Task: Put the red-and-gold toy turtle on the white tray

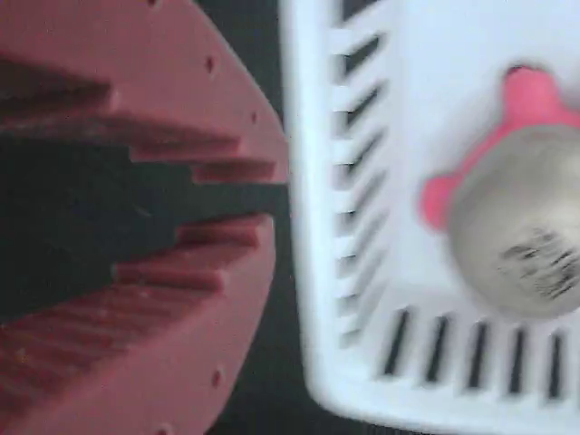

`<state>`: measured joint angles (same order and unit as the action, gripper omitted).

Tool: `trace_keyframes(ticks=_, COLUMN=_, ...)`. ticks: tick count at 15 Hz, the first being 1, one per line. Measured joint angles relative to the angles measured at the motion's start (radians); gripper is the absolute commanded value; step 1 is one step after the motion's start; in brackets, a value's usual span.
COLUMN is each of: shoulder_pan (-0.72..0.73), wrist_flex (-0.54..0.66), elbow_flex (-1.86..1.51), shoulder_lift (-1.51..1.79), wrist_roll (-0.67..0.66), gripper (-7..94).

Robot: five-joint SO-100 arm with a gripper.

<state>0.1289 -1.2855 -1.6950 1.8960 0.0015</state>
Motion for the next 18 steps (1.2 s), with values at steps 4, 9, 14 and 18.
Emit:
trace_keyframes(ticks=4, shoulder_pan=-0.072, wrist_flex=0.173, elbow_flex=-0.506, shoulder_lift=0.433, wrist_roll=0.044, gripper=0)
trace_keyframes(ticks=9, shoulder_pan=-0.107, wrist_flex=0.23, elbow_flex=-1.077, shoulder_lift=0.927, wrist_roll=0.048, gripper=0)
trace_keyframes(ticks=14, shoulder_pan=-0.112, wrist_flex=0.044, elbow_flex=-1.235, shoulder_lift=1.299, wrist_roll=0.035, gripper=0)
trace_keyframes(ticks=18, shoulder_pan=-0.129, wrist_flex=0.032, elbow_flex=-1.236, shoulder_lift=1.35, wrist_roll=0.035, gripper=0)
